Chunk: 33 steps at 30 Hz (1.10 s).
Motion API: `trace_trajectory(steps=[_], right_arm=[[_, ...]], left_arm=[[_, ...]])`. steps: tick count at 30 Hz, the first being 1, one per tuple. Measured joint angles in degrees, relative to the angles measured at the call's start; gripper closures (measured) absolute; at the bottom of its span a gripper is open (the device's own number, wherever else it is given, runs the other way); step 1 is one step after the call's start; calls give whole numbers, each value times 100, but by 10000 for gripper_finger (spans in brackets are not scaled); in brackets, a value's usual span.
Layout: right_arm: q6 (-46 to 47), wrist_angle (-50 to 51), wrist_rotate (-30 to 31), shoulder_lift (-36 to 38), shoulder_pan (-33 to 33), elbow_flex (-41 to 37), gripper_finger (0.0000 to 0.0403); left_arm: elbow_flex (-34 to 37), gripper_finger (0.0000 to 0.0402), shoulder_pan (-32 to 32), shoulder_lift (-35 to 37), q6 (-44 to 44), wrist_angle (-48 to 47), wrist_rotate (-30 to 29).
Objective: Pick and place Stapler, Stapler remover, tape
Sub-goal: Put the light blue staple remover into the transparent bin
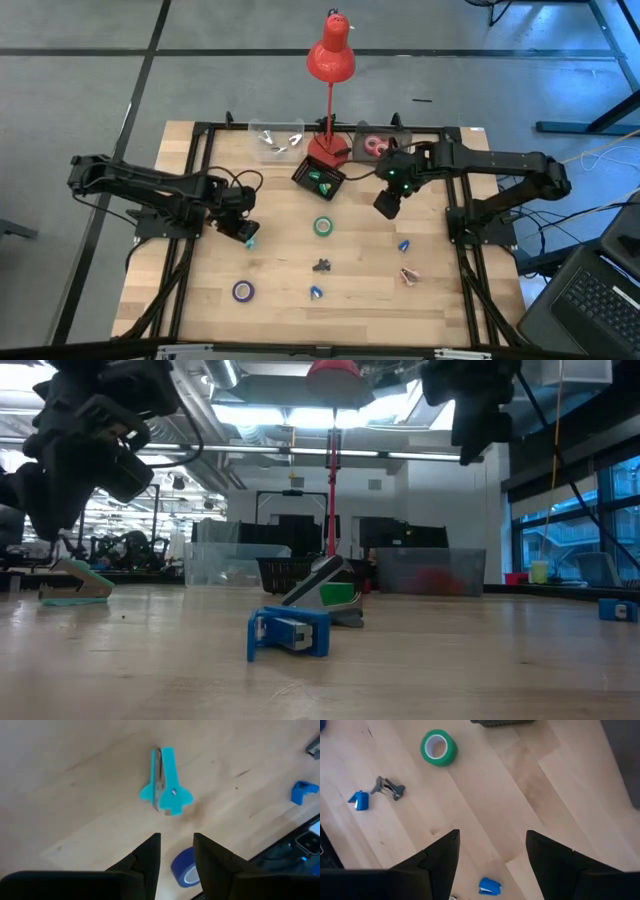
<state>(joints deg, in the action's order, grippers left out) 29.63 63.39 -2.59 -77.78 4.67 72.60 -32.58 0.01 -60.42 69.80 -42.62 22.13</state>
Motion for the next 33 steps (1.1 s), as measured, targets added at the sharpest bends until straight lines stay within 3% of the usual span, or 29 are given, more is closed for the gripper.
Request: trace_trajectory(steps=[14,26,29,33], right_arm=[[-24,-294,2,-2,0,0,174],[-8,-424,2,-4,0,0,174],[-4,-425,0,-4,0,0,174],[-4,-425,2,-4,0,0,174]], left_arm=[[744,290,16,-240,151,1450,5],[754,291,508,-247,-437,1507,-105],[756,310,652,-247,-625,1528,-117],[756,363,801,-247,-808,1618,-133]])
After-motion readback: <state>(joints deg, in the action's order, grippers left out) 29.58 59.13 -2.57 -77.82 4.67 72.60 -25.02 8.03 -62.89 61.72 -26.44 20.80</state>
